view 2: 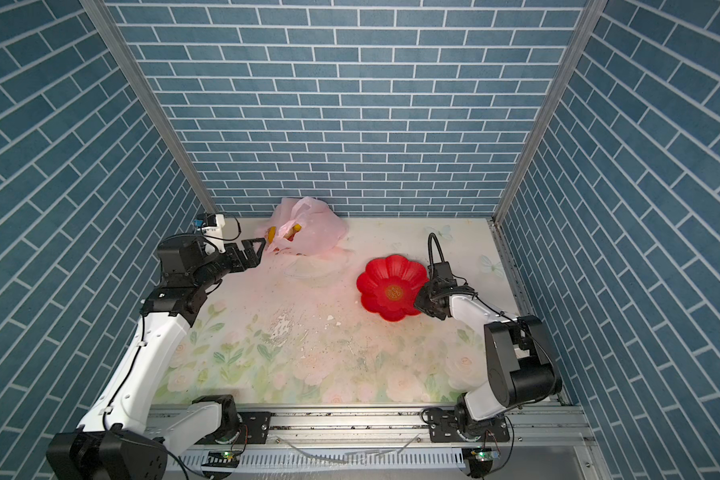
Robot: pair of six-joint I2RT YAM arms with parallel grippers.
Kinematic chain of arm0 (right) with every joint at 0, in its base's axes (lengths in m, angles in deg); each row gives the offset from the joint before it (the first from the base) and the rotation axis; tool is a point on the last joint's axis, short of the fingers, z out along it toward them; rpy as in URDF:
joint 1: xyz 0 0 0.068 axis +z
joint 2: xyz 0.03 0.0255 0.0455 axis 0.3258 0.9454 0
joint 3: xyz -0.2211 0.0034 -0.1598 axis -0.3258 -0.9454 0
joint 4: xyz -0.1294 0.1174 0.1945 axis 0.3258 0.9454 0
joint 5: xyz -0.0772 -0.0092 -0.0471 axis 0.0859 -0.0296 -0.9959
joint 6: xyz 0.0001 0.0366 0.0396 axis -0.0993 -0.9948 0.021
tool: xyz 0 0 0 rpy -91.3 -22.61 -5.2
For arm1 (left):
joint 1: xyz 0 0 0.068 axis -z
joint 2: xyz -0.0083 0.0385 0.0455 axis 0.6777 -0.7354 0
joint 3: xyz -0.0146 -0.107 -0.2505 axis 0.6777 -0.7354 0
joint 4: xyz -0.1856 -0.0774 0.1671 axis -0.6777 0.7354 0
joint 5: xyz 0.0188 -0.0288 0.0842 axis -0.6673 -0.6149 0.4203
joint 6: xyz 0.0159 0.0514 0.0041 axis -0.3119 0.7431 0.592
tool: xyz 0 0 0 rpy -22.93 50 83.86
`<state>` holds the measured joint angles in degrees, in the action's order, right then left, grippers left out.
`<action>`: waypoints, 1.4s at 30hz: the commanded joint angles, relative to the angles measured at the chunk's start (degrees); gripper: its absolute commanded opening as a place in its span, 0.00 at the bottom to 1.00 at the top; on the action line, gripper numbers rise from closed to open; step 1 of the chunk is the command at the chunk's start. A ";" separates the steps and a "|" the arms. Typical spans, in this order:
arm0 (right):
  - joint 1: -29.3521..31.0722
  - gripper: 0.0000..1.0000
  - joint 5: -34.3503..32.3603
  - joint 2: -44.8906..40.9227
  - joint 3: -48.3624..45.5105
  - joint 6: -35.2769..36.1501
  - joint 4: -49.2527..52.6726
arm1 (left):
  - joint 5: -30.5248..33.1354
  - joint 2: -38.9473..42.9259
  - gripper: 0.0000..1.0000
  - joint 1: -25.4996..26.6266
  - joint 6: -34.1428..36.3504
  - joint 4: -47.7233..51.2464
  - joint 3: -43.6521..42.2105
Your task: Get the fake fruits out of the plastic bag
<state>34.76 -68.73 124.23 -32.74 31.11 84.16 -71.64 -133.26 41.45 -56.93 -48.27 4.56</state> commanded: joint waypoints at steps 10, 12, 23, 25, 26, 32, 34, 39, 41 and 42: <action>-0.55 0.10 1.37 -2.90 -4.80 0.15 3.10 | -0.53 -0.17 0.99 -0.37 0.70 0.83 0.61; -0.41 0.09 1.37 -5.14 -6.50 0.06 4.33 | -0.67 -0.31 0.99 -0.37 0.60 0.88 0.67; 3.95 0.08 -2.49 -24.43 -18.85 -8.35 10.35 | -1.77 -1.63 0.99 -0.37 -0.08 1.14 1.20; 5.12 0.08 -2.54 -27.73 -20.59 -9.99 11.80 | -2.22 -2.24 0.99 -0.37 -0.53 1.06 1.28; 5.70 0.08 -4.09 -29.40 -21.43 -10.84 12.66 | -2.64 -2.66 0.99 -0.37 -0.76 1.00 1.41; 7.10 0.09 -6.41 -36.16 -24.23 -13.23 16.28 | -3.86 -5.19 0.99 -0.37 -1.07 1.24 2.28; 7.13 0.11 -6.43 -36.76 -24.44 -13.33 16.27 | -3.89 -6.13 0.99 -0.37 -0.62 1.63 2.76; 7.10 0.26 -6.93 -35.59 -23.34 -12.56 15.54 | -3.64 -8.66 0.99 -0.35 2.13 4.46 5.44; 7.10 0.35 -7.23 -34.82 -22.63 -12.19 15.21 | -3.62 -9.35 0.99 -0.28 3.74 6.07 6.93; 7.10 0.38 -7.33 -34.41 -22.32 -12.02 15.15 | -3.60 -9.49 0.99 -0.20 4.62 6.72 7.73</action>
<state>41.54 -74.06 88.86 -55.60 19.96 97.82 -74.66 -142.46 41.45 -55.64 -44.35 9.33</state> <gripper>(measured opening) 0.355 0.994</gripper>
